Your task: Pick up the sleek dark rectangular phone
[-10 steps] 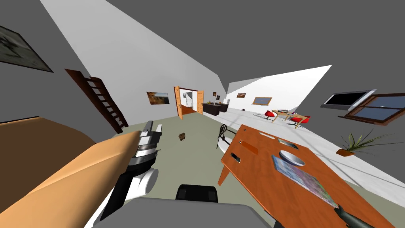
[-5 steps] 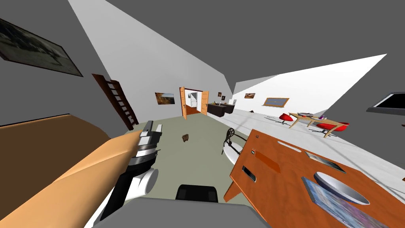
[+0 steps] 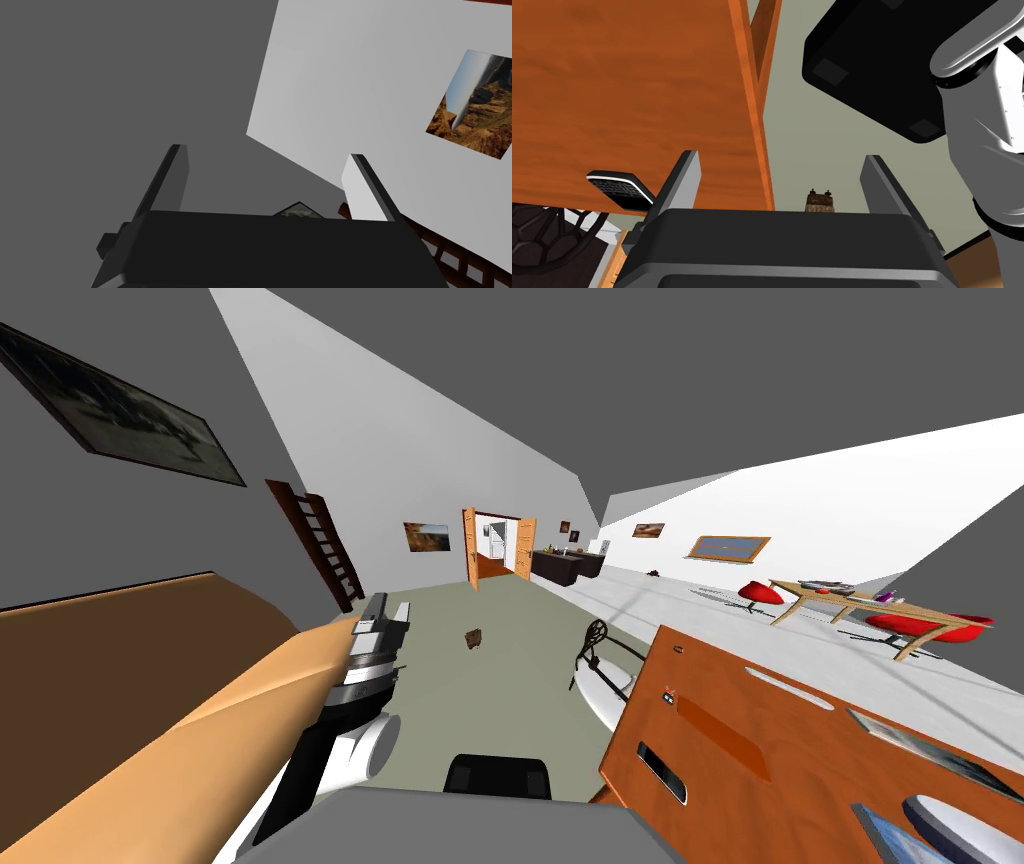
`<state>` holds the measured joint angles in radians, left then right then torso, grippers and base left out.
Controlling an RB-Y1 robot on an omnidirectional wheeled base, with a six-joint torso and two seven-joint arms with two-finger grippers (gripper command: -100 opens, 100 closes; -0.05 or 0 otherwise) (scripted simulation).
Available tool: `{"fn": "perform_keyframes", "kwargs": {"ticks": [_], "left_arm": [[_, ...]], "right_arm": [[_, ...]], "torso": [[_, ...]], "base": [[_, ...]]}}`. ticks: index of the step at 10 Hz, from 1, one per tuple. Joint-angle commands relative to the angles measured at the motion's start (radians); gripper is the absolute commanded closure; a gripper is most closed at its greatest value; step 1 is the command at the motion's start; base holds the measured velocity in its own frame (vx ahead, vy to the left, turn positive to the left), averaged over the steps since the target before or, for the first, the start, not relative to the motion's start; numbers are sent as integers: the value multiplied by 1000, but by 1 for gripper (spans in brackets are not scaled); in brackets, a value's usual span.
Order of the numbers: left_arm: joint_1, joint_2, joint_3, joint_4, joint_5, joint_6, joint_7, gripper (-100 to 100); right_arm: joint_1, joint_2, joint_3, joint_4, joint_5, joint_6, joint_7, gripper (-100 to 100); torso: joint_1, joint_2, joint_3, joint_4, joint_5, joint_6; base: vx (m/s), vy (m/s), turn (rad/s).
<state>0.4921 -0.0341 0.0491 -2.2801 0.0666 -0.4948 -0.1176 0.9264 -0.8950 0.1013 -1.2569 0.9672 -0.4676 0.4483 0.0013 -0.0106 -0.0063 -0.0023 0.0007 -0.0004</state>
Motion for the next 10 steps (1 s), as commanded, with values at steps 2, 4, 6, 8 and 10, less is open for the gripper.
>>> {"fn": "perform_keyframes", "kwargs": {"ticks": [2, 4, 6, 8, 10], "left_arm": [[0, 0, 0, 0, 0, 0, 0, 0], [0, 0, 0, 0, 0, 0, 0, 0], [0, 0, 0, 0, 0, 0, 0, 0], [0, 0, 0, 0, 0, 0, 0, 0], [0, 0, 0, 0, 0, 0, 0, 0]], "right_arm": [[4, -10, 18, 57, 16, 4, 5, -100], [7, -20, 45, 128, 32, 1, 15, -100], [7, -20, 45, 144, 32, 1, 15, -100], [7, -22, 60, 183, 36, -2, 18, -100], [5, -21, 75, 218, 39, -5, 21, -100]], "torso": [[1, 1, 1, 0, 0, 0], [-1, -1, -1, 0, 0, -1], [-2, -2, -1, -1, -1, 1], [2, 4, 3, 1, 0, 0], [1, 3, 2, 1, 0, 0]], "base": [[141, 6, 166], [230, -39, 293], [124, -30, 38], [102, 3, 153], [134, -27, 145]]}}
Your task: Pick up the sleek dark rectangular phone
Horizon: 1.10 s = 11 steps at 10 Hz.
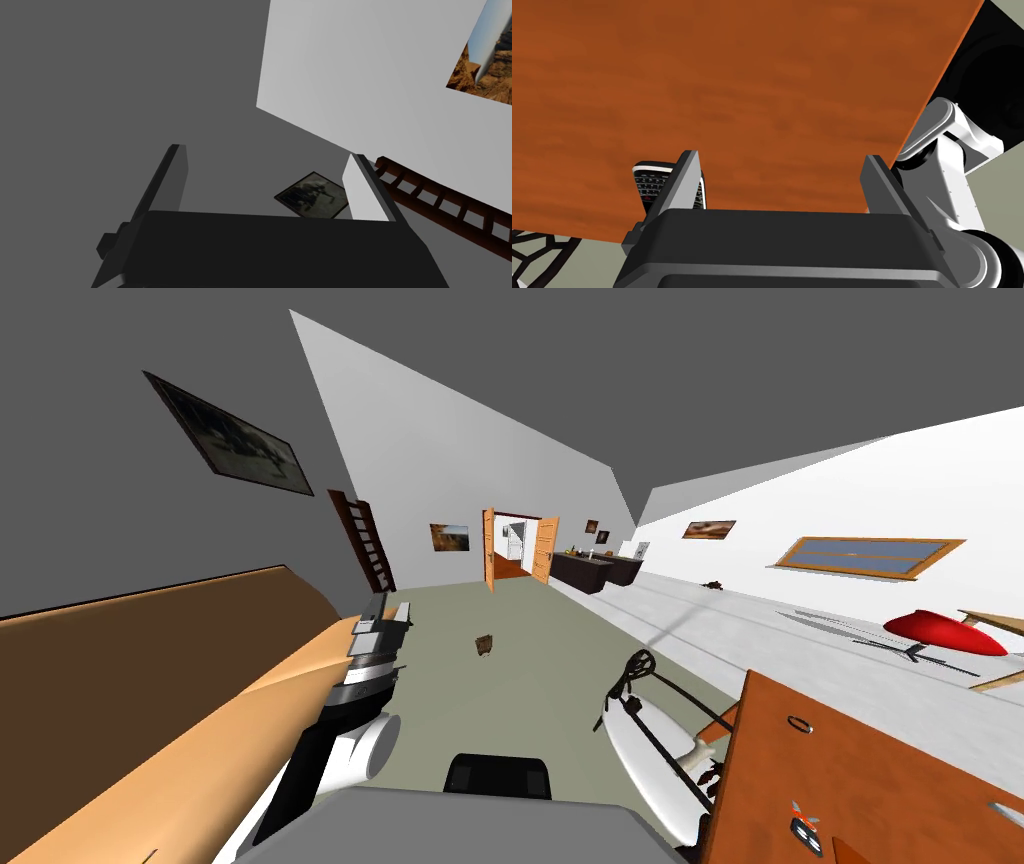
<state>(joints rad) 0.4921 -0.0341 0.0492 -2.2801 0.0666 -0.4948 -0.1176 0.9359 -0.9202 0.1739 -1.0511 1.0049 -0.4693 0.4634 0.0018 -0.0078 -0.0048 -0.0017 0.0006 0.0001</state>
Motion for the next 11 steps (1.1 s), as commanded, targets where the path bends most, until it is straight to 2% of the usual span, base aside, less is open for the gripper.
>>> {"fn": "perform_keyframes", "kwargs": {"ticks": [1, 5, 6, 8, 9, 10, 11], "left_arm": [[0, 0, 0, 0, 0, 0, 0, 0], [0, 0, 0, 0, 0, 0, 0, 0], [0, 0, 0, 0, 0, 0, 0, 0], [0, 0, 0, 0, 0, 0, 0, 0], [0, 0, 0, 0, 0, 0, 0, 0], [0, 0, 0, 0, 0, 0, 0, 0], [0, 0, 0, 0, 0, 0, 0, 0]], "right_arm": [[-7, 8, 19, 45, 2, -7, 7, -100], [-23, 44, 77, 138, -6, -22, 7, -100], [-31, 66, 98, 165, -11, -27, 5, -100], [-38, 86, 114, 182, -17, -32, 3, -100], [-34, 72, 111, 167, -13, -27, -6, -100], [-36, 74, 113, 169, -14, -28, -7, 0], [-61, 104, 130, 191, -12, -9, -5, -100]], "torso": [[0, 0, 0, 0, 0, 0], [-5, -4, -3, -1, -1, 0], [-3, -2, -1, -1, -1, 0], [-1, -3, -2, -1, 0, 0], [1, -1, -1, 0, 0, 0], [2, 3, 2, 0, 1, 1], [4, 6, 3, 1, 1, 1]], "base": [[147, -29, 196], [180, -86, 234], [174, -86, 264], [146, -54, 126], [44, -22, 23], [11, -5, 0], [-21, -42, 69]]}}
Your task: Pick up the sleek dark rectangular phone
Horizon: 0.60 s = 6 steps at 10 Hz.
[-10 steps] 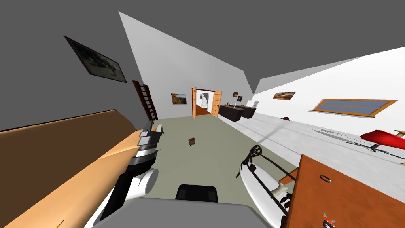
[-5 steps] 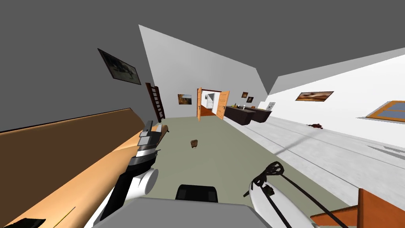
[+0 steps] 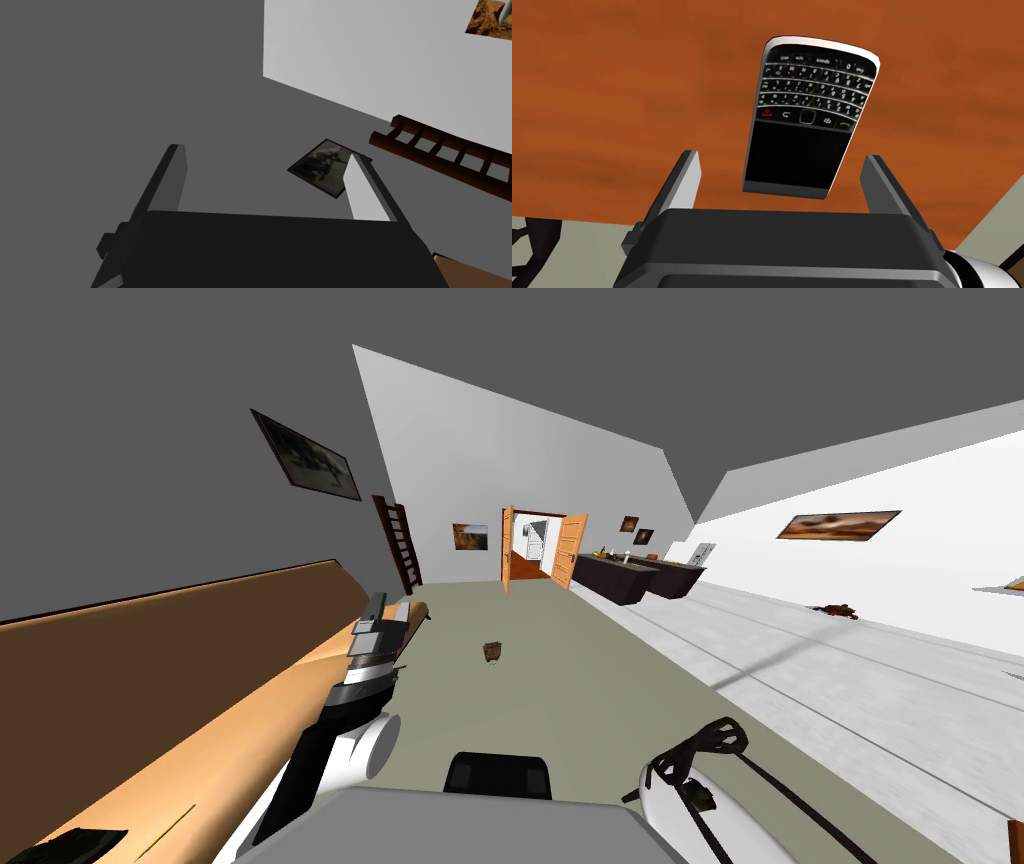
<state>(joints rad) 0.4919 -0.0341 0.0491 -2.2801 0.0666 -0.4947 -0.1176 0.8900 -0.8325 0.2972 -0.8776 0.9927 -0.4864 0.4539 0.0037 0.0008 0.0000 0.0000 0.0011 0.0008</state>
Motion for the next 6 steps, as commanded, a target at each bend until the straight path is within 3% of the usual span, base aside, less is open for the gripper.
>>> {"fn": "perform_keyframes", "kwargs": {"ticks": [1, 2, 3, 4, 6], "left_arm": [[0, 0, 0, 0, 0, 0, 0, 0], [0, 0, 0, 0, 0, 0, 0, 0], [0, 0, 0, 0, 0, 0, 0, 0], [0, 0, 0, 0, 0, 0, 0, 0], [0, 0, 0, 0, 0, 0, 0, 0]], "right_arm": [[-28, 32, 16, 29, 1, 17, 6, -100], [-47, 55, 30, 46, 2, 30, 7, -100], [-40, 48, 14, 50, -2, 14, 18, -100], [-42, 52, 15, 53, -2, 13, 22, 100], [-40, 53, 16, 53, -3, 11, 20, 100]], "torso": [[0, 0, 0, 0, 0, 0], [-2, 2, 1, 0, -1, 0], [-2, 3, 2, 1, -1, 0], [-2, 2, 1, 1, -1, 0], [-4, 2, 2, 1, -2, -1]], "base": [[-39, -76, 79], [-48, -74, 65], [-21, -29, 16], [-3, 1, -12], [0, 0, 0]]}}
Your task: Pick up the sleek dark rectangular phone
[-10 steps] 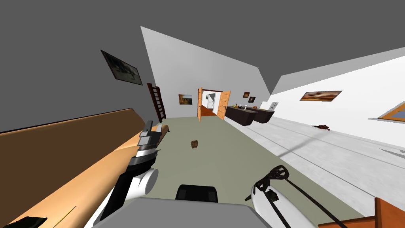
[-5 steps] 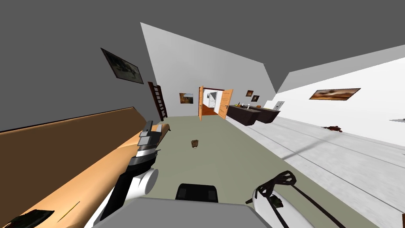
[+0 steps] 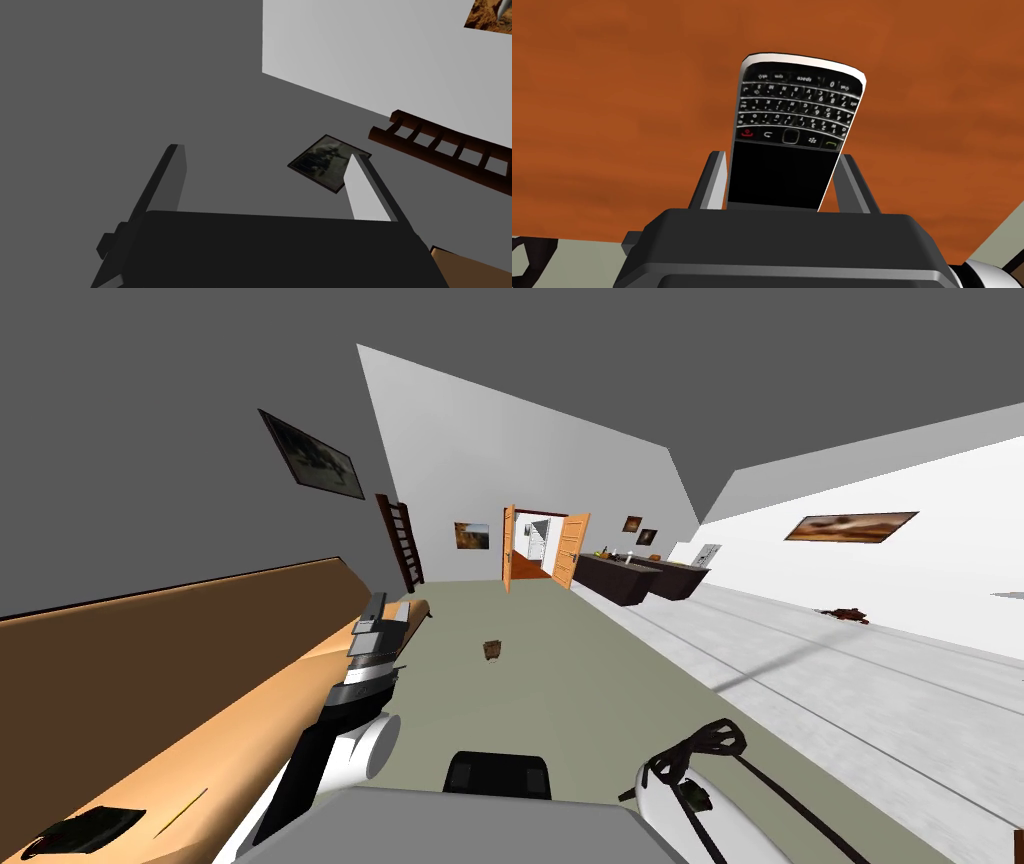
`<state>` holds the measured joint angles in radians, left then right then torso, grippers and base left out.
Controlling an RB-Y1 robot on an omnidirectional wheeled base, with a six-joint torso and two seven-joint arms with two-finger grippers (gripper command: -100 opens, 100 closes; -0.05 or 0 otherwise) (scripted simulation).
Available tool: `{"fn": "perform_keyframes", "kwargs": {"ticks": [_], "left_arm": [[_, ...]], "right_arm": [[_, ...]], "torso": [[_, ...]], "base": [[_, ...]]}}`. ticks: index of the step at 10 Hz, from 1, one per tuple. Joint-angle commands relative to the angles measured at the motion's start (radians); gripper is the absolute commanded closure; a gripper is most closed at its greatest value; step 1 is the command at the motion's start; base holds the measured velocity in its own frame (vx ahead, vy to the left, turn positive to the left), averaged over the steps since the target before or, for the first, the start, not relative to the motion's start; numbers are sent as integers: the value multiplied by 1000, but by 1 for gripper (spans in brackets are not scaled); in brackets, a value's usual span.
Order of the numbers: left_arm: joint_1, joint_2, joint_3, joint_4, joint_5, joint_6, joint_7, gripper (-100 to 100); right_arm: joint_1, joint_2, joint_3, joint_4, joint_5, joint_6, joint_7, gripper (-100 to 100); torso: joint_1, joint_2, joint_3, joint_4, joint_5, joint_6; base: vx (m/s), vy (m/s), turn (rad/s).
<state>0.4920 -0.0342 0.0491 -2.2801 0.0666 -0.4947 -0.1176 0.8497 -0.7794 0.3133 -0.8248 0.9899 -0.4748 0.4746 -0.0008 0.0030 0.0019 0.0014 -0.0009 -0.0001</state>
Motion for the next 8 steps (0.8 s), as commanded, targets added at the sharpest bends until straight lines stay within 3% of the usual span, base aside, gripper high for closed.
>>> {"fn": "perform_keyframes", "kwargs": {"ticks": [1, 2, 3, 4, 6, 7, 8], "left_arm": [[0, 0, 0, 0, 0, 0, 0, 0], [0, 0, 0, 0, 0, 0, 0, 0], [0, 0, 0, 0, 0, 0, 0, 0], [0, 0, 0, 0, 0, 0, 0, 0], [0, 0, 0, 0, 0, 0, 0, 0], [0, 0, 0, 0, 0, 0, 0, 0], [0, 0, 0, 0, 0, 0, 0, 0]], "right_arm": [[0, 0, 0, 0, 0, 0, 0, 100], [0, 0, 0, 0, 0, 0, 0, 100], [0, 0, 0, 0, 0, 0, 1, 0], [19, -29, -4, -29, 3, 1, -15, 100], [51, -67, -27, -58, 1, -22, -18, 100], [42, -58, -15, -57, 4, -8, -26, 100], [44, -61, -16, -58, 4, -10, -26, 0]], "torso": [[0, 0, 0, 0, 0, 0], [0, 0, 0, 0, 0, 0], [0, 0, 0, 0, 0, 0], [0, 0, 0, 0, 0, 0], [4, -2, -1, 0, 1, 0], [5, -3, -2, -1, 2, 1], [3, -2, -1, 0, 1, 1]], "base": [[0, 0, 0], [0, 0, 0], [0, 0, 0], [15, 30, -62], [34, 68, -66], [18, 31, -16], [3, 6, 1]]}}
